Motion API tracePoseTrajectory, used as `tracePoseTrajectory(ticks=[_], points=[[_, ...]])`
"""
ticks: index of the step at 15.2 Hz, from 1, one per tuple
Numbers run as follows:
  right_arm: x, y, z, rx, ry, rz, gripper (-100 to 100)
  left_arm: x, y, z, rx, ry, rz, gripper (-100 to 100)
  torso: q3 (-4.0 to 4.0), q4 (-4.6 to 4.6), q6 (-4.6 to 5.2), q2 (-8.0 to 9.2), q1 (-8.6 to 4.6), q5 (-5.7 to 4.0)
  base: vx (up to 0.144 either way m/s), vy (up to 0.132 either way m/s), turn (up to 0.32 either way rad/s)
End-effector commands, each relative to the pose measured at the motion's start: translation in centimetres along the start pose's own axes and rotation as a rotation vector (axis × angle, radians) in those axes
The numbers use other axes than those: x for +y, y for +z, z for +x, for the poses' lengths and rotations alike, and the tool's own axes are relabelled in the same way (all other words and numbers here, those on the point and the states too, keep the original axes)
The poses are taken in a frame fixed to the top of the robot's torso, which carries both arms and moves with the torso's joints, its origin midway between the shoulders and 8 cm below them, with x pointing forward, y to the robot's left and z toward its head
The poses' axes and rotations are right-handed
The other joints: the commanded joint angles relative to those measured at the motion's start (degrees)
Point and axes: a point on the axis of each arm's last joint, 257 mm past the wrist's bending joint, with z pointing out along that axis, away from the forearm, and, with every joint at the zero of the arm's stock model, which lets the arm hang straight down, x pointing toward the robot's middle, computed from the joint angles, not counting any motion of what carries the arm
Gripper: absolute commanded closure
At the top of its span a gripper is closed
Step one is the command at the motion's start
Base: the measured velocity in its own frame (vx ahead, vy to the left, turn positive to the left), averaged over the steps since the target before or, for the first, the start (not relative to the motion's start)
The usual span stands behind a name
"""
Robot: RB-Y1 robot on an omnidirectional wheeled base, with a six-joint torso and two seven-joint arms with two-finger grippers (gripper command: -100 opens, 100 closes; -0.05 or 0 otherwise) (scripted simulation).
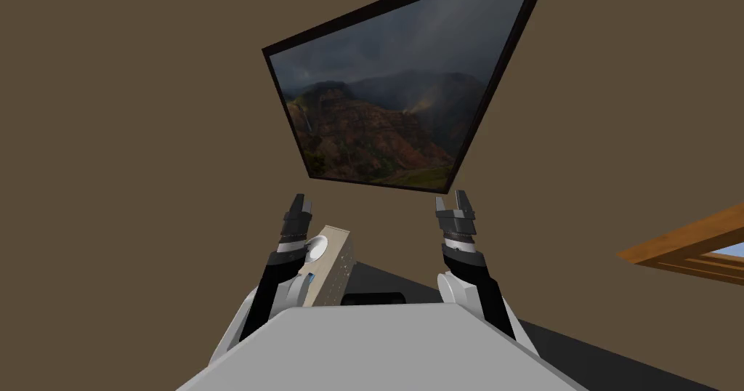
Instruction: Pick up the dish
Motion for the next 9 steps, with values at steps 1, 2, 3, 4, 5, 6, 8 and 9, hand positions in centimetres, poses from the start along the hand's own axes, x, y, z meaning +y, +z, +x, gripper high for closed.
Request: tracePoseTrajectory(ticks=[1,2,3,4,5,6,8,9], points=[[0.0,0.0,0.0,0.0,0.0,0.0,0,0.5,-0.1,0.3,0.03,0.014,-0.009,-100,0.0,0.0,0.0,0.0,0.0,0.0,0.0,0.0,-0.01],[0.0,0.0,0.0,0.0,0.0,0.0,0,1.1,-0.2,0.4,0.05,0.024,-0.02,-100,0.0,0.0,0.0,0.0,0.01,0.0,-0.001,0.0,-0.022],[0.0,0.0,0.0,0.0,0.0,0.0,0,1.8,-0.3,0.5,0.068,0.033,-0.037,-100,0.0,0.0,0.0,0.0,0.02,0.0,-0.002,0.002,-0.032],[0.0,0.0,0.0,0.0,0.0,0.0,0,2.7,-0.5,0.6,0.085,0.042,-0.058,-100,0.0,0.0,0.01,0.0,0.04,0.01,-0.003,0.004,-0.032],[0.0,0.0,0.0,0.0,0.0,0.0,0,3.7,-0.7,0.5,0.099,0.05,-0.084,-100,0.0,0.0,0.01,0.01,0.05,0.01,-0.003,0.005,-0.041],[0.0,0.0,0.0,0.0,0.0,0.0,0,4.9,-0.9,0.4,0.11,0.057,-0.114,-100,0.0,0.0,0.01,0.0,0.05,0.02,-0.003,0.005,-0.053],[0.0,0.0,0.0,0.0,0.0,0.0,0,6.3,-1.2,0.2,0.12,0.064,-0.148,-100,0.0,0.0,0.0,0.01,0.06,0.02,-0.004,0.006,-0.043],[0.0,0.0,0.0,0.0,0.0,0.0,0,7.7,-1.5,0.0,0.126,0.071,-0.186,-100,0.0,0.0,0.01,0.01,0.06,0.01,-0.003,0.005,-0.033]])
